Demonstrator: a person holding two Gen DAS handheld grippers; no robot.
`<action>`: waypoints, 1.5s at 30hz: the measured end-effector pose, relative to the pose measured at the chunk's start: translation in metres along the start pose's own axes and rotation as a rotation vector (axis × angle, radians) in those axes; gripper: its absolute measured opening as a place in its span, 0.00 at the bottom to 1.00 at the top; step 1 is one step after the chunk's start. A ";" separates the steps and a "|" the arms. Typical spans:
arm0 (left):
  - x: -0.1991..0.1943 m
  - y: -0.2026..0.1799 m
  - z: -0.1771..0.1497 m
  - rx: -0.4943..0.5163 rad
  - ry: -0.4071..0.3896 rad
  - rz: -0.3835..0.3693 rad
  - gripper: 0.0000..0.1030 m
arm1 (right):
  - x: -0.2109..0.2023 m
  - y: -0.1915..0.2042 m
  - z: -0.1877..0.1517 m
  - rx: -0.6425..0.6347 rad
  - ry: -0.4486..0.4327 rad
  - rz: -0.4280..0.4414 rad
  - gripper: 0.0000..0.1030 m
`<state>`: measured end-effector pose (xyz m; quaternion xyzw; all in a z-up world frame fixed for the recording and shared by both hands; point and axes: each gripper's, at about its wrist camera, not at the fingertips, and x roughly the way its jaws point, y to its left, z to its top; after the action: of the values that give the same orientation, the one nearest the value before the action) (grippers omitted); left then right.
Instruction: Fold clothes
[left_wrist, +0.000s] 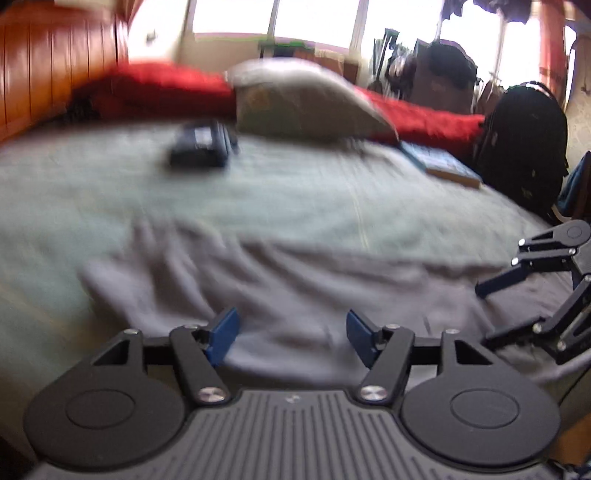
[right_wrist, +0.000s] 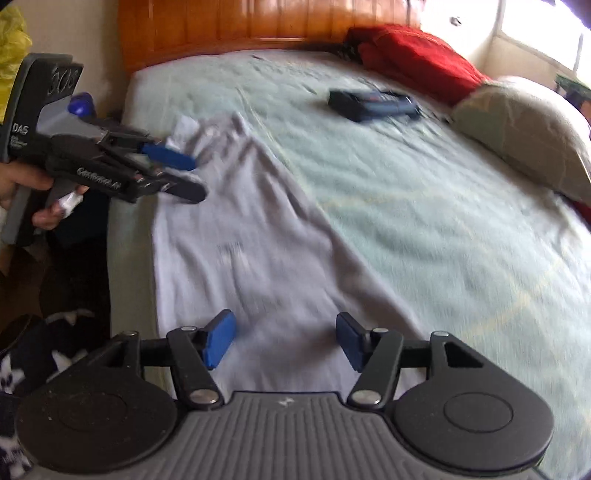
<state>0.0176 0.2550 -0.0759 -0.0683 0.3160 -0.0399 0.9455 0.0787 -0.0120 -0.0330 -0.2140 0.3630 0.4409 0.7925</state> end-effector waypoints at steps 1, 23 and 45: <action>-0.002 -0.004 -0.007 0.002 -0.004 0.001 0.69 | -0.002 -0.003 -0.006 0.017 0.001 -0.001 0.74; 0.010 -0.020 0.014 -0.018 0.025 -0.113 0.75 | 0.011 -0.001 0.001 0.071 -0.036 0.017 0.82; 0.031 0.054 0.036 -0.182 -0.051 0.030 0.76 | 0.030 0.017 0.020 0.003 -0.030 0.075 0.84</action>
<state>0.0659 0.3085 -0.0739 -0.1504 0.2951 0.0050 0.9435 0.0819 0.0264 -0.0432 -0.1922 0.3594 0.4727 0.7813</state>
